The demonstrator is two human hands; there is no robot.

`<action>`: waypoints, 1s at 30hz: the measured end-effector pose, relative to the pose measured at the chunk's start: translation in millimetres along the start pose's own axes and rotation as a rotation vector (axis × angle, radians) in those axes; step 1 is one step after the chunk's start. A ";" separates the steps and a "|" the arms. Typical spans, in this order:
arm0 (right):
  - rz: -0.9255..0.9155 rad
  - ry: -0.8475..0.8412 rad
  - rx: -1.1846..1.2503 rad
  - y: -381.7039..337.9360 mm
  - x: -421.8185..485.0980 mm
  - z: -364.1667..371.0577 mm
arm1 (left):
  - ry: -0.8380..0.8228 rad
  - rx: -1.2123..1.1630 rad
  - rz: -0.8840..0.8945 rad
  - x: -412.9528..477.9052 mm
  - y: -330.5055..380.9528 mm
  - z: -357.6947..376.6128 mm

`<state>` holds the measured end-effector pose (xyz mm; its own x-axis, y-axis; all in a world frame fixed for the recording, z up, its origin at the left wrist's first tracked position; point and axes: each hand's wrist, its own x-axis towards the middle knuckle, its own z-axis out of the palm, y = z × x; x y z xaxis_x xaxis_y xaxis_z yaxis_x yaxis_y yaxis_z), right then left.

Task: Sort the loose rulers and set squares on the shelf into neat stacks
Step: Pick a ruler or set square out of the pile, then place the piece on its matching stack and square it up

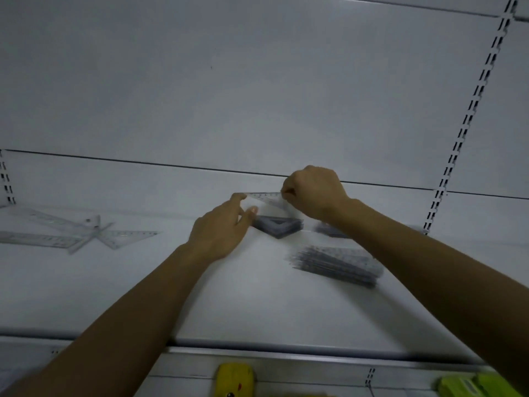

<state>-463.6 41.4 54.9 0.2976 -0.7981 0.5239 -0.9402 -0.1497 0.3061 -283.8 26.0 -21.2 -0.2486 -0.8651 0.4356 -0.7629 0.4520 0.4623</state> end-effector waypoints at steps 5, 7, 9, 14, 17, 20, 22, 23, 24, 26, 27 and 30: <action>-0.048 -0.185 -0.256 -23.6 4.4 7.5 | 0.147 0.021 -0.103 6.9 -14.9 0.8; -0.096 -0.274 -0.245 -31.5 2.4 9.8 | 0.102 0.063 -0.094 5.9 -15.3 4.0; -0.068 -0.380 -0.133 -34.2 1.7 11.9 | 0.097 0.096 -0.080 6.9 -13.8 5.2; 0.076 -0.473 0.071 -29.7 -0.8 16.9 | 0.124 0.141 -0.060 4.6 -9.8 6.5; 0.155 -0.384 0.083 -35.8 -7.9 23.0 | 0.123 0.127 -0.060 4.0 -7.0 10.0; 0.198 -0.353 0.013 -40.7 -10.2 23.8 | 0.078 0.119 -0.065 1.4 -2.9 11.8; 0.216 -0.370 -0.021 -45.2 -9.0 21.5 | 0.043 0.147 -0.018 -2.2 -1.0 8.6; 0.228 -0.374 -0.031 -48.9 -8.3 20.4 | 0.026 0.165 0.017 -5.0 -1.3 4.5; 0.239 -0.362 -0.038 -53.3 -6.3 19.0 | 0.005 0.196 0.061 -7.1 -3.3 -2.3; 0.231 -0.316 -0.053 -67.1 0.2 11.4 | -0.040 0.306 0.183 -7.9 -12.7 -26.5; 0.210 -0.301 -0.053 -78.0 3.2 6.4 | -0.052 0.355 0.231 -8.6 -22.3 -41.7; 0.134 -0.303 0.051 -128.5 13.2 -8.9 | -0.070 0.399 0.238 -14.4 -70.5 -88.8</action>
<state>-337.5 55.3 29.6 0.1153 -0.9487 0.2945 -0.9769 -0.0546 0.2066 -173.4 25.9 8.5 -0.4739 -0.7662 0.4340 -0.8461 0.5327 0.0167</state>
